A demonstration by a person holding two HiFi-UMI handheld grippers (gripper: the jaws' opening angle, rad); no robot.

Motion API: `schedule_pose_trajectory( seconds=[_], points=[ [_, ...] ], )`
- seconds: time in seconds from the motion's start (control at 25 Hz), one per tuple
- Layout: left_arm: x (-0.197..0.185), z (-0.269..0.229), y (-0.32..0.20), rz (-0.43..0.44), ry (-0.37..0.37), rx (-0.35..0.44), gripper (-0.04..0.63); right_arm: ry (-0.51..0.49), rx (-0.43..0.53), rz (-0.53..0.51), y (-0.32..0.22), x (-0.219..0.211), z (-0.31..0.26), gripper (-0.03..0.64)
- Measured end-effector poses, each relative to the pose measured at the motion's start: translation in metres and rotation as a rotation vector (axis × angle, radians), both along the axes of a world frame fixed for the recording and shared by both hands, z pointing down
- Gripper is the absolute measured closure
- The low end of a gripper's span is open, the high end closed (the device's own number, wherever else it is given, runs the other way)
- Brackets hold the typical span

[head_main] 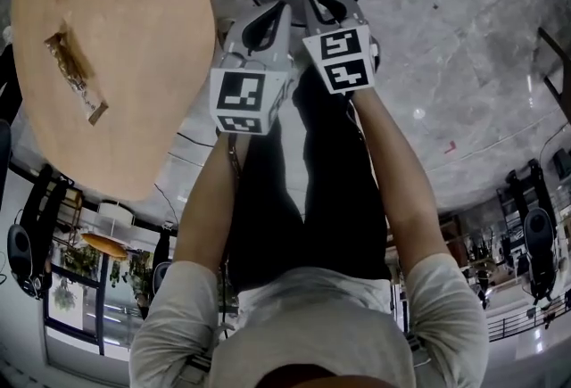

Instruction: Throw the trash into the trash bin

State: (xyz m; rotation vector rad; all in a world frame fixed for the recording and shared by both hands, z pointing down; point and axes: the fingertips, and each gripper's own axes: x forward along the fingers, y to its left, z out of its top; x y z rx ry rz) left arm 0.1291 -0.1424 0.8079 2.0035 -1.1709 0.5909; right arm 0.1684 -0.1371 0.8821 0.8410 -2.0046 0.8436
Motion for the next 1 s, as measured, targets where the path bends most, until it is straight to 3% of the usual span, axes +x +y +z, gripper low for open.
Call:
schedule_pose_trajectory(
  seconds=[0.16,0.32,0.48,0.56,0.76,1.0],
  points=[
    [-0.006,0.008,-0.01,0.014,-0.006,0.019,0.577,-0.011,0.003,0.006,-0.007,-0.009,0.016,0.573],
    [-0.006,0.009,-0.008,0.012,-0.007,0.0,0.577,-0.025,0.009,-0.007,-0.009,-0.009,0.016,0.5],
    [-0.004,-0.01,-0.01,0.007,-0.012,0.005,0.577,-0.03,0.053,0.012,-0.019,0.001,-0.016,0.542],
    [-0.004,-0.026,-0.014,-0.005,-0.017,0.015,0.577,-0.034,0.089,0.02,-0.026,0.006,-0.039,0.609],
    [0.001,-0.095,-0.027,-0.044,0.02,0.056,0.577,-0.092,0.187,0.016,-0.04,0.006,-0.125,0.609],
    [-0.014,-0.214,-0.033,-0.072,0.018,0.125,0.577,-0.16,0.301,0.032,-0.044,-0.01,-0.28,0.609]
  ],
)
